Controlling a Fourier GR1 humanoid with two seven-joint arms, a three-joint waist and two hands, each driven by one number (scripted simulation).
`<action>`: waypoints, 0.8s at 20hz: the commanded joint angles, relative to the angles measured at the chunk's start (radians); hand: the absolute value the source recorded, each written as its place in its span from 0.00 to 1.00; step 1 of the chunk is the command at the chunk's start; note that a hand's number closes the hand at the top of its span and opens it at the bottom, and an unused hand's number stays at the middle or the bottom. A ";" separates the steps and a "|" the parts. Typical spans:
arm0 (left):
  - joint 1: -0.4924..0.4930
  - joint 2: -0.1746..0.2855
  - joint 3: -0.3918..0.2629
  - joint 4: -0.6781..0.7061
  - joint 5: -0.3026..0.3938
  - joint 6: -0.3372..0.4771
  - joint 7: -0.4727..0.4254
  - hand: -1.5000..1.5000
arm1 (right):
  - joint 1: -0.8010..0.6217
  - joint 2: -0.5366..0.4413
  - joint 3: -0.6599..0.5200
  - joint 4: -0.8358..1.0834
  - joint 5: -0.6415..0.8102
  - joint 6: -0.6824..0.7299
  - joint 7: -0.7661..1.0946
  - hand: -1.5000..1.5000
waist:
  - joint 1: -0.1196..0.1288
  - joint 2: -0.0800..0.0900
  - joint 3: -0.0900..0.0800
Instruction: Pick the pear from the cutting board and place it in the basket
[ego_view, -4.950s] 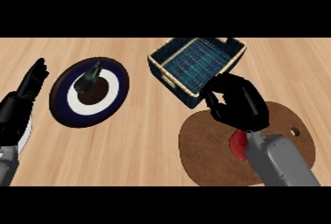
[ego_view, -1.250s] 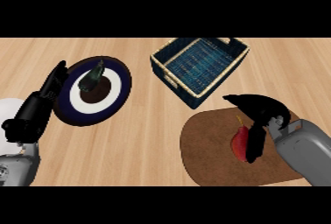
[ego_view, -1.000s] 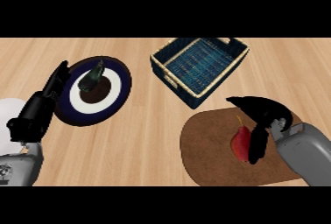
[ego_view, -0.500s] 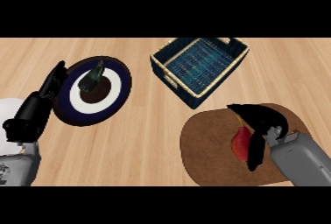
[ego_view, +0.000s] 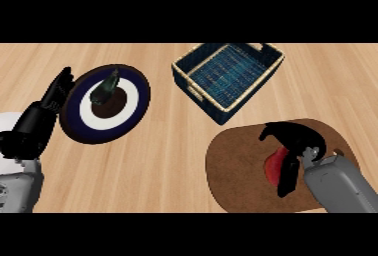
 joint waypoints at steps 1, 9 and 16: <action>-0.010 0.036 0.053 0.023 0.023 -0.040 -0.022 0.50 | -0.009 0.010 -0.030 0.119 0.056 -0.032 -0.119 1.00 | 0.002 0.006 0.004; 0.003 -0.034 -0.001 0.019 -0.043 0.004 -0.020 0.50 | -0.030 0.025 0.018 0.157 0.196 -0.072 -0.250 1.00 | 0.004 0.006 0.004; 0.011 -0.013 0.026 -0.011 -0.025 -0.005 0.013 0.50 | 0.056 -0.079 -0.208 0.082 0.254 -0.241 -0.031 1.00 | -0.033 -0.004 0.004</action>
